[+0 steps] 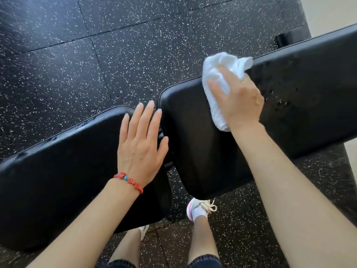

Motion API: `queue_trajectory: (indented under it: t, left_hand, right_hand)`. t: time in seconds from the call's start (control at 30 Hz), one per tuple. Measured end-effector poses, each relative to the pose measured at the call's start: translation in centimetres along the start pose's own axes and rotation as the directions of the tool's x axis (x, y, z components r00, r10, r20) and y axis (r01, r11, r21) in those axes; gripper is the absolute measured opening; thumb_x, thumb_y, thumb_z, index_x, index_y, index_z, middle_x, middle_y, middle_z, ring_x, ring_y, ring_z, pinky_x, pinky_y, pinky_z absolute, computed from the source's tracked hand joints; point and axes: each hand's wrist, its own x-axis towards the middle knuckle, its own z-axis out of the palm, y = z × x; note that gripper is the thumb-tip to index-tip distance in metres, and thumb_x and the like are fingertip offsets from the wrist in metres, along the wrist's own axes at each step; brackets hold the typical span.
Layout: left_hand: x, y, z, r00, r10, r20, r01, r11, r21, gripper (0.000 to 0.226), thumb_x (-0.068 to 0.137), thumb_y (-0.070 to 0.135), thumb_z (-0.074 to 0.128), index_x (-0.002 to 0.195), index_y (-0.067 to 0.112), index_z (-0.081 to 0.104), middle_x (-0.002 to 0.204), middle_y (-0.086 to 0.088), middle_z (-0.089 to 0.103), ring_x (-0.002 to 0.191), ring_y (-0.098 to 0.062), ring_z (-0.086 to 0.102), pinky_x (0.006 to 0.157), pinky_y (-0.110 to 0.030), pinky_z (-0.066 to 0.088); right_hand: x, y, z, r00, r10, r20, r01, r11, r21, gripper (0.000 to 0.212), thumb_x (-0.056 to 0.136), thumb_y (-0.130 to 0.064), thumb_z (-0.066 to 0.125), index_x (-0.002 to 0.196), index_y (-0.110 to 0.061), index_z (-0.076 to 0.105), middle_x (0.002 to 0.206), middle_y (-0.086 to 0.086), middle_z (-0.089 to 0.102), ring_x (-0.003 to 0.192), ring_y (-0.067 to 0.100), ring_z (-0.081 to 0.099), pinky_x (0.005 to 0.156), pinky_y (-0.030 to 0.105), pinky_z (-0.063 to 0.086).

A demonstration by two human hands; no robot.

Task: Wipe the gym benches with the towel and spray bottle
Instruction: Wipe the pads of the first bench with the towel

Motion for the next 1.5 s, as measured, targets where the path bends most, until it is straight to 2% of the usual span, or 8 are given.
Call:
queue_trajectory:
  t: [0.2, 0.3, 0.5, 0.63, 0.77, 1.03, 1.33, 1.5]
  left_hand:
    - [1.6, 3.2, 1.7, 0.999, -0.011, 0.04, 0.013, 0.999, -0.048, 0.056, 0.09, 0.032, 0.038, 0.137, 0.001, 0.041, 0.147, -0.018, 0.035, 0.137, -0.033, 0.029, 0.111, -0.048, 0.019]
    - [1.4, 3.6, 2.5, 0.999, -0.013, 0.037, 0.013, 1.0, -0.02, 0.058, 0.09, 0.033, 0.038, 0.139, 0.0, 0.038, 0.148, -0.019, 0.032, 0.137, -0.032, 0.028, 0.111, -0.047, 0.019]
    - [1.4, 3.6, 3.0, 1.0, -0.004, 0.026, 0.004, 1.0, 0.022, 0.059, 0.091, 0.032, 0.037, 0.139, -0.002, 0.035, 0.147, -0.022, 0.031, 0.136, -0.034, 0.026, 0.111, -0.048, 0.021]
    - [1.3, 3.6, 3.1, 1.0, -0.005, 0.025, 0.004, 1.0, 0.02, 0.059, 0.091, 0.031, 0.036, 0.139, -0.003, 0.035, 0.147, -0.022, 0.03, 0.136, -0.035, 0.026, 0.111, -0.048, 0.02]
    - [1.4, 3.5, 3.1, 1.0, 0.006, 0.026, -0.006, 1.0, 0.003, 0.059, 0.092, 0.032, 0.035, 0.139, -0.003, 0.034, 0.147, -0.024, 0.031, 0.136, -0.034, 0.023, 0.111, -0.049, 0.019]
    - [1.3, 3.4, 2.8, 0.999, 0.024, 0.045, -0.022, 0.998, -0.055, 0.059, 0.091, 0.031, 0.038, 0.138, -0.004, 0.034, 0.147, -0.024, 0.03, 0.136, -0.039, 0.026, 0.11, -0.053, 0.023]
    - [1.6, 2.2, 1.6, 0.987, 0.111, 0.117, -0.105, 0.993, -0.06, 0.061, 0.09, 0.035, 0.036, 0.138, -0.003, 0.037, 0.147, -0.024, 0.03, 0.134, -0.04, 0.029, 0.109, -0.053, 0.023]
    - [2.0, 1.6, 1.2, 0.975, 0.178, 0.137, -0.173, 0.984, -0.043, 0.058, 0.089, 0.034, 0.037, 0.136, 0.001, 0.041, 0.145, -0.025, 0.032, 0.133, -0.041, 0.03, 0.109, -0.053, 0.023]
  right_hand:
    - [-1.6, -1.6, -0.1, 0.953, -0.3, -0.045, 0.299, 0.954, -0.027, 0.036, 0.084, -0.041, 0.054, 0.105, -0.017, 0.071, 0.063, 0.011, 0.062, 0.051, 0.025, 0.058, 0.04, 0.027, 0.042]
    - [1.3, 1.7, -0.1, 0.898, -0.437, -0.045, 0.416, 0.878, -0.235, 0.038, 0.084, -0.049, 0.046, 0.098, -0.025, 0.073, 0.057, 0.005, 0.06, 0.045, 0.02, 0.057, 0.035, 0.023, 0.039]
    - [3.9, 6.6, -0.7, 0.997, 0.063, 0.04, -0.06, 0.995, -0.08, 0.043, 0.092, -0.05, 0.041, 0.126, -0.029, 0.055, 0.101, 0.018, 0.06, 0.09, 0.035, 0.056, 0.067, 0.04, 0.044]
    - [-0.8, 3.3, -0.5, 0.968, -0.228, -0.105, 0.199, 0.952, -0.233, 0.028, 0.082, -0.034, 0.062, 0.103, -0.018, 0.071, 0.063, 0.008, 0.062, 0.05, 0.02, 0.057, 0.041, 0.027, 0.043]
    - [-2.3, 4.3, -0.7, 0.917, -0.376, -0.13, 0.36, 0.923, -0.134, 0.032, 0.086, -0.044, 0.054, 0.1, -0.021, 0.073, 0.056, 0.004, 0.057, 0.045, 0.018, 0.052, 0.038, 0.025, 0.04]
    - [-3.5, 6.6, -1.3, 0.976, 0.071, -0.206, -0.085, 0.994, -0.063, 0.03, 0.083, -0.037, 0.061, 0.105, -0.018, 0.071, 0.065, 0.016, 0.06, 0.056, 0.031, 0.059, 0.044, 0.031, 0.045]
    - [-12.5, 2.5, -1.3, 0.952, -0.208, -0.223, 0.178, 0.973, -0.15, 0.033, 0.09, -0.042, 0.054, 0.101, -0.018, 0.073, 0.054, 0.004, 0.052, 0.045, 0.018, 0.048, 0.04, 0.028, 0.041]
    - [-11.8, 4.6, -1.6, 0.893, 0.283, -0.349, -0.317, 0.947, -0.043, 0.026, 0.078, -0.034, 0.069, 0.096, -0.016, 0.074, 0.061, 0.013, 0.06, 0.05, 0.028, 0.057, 0.04, 0.03, 0.046]
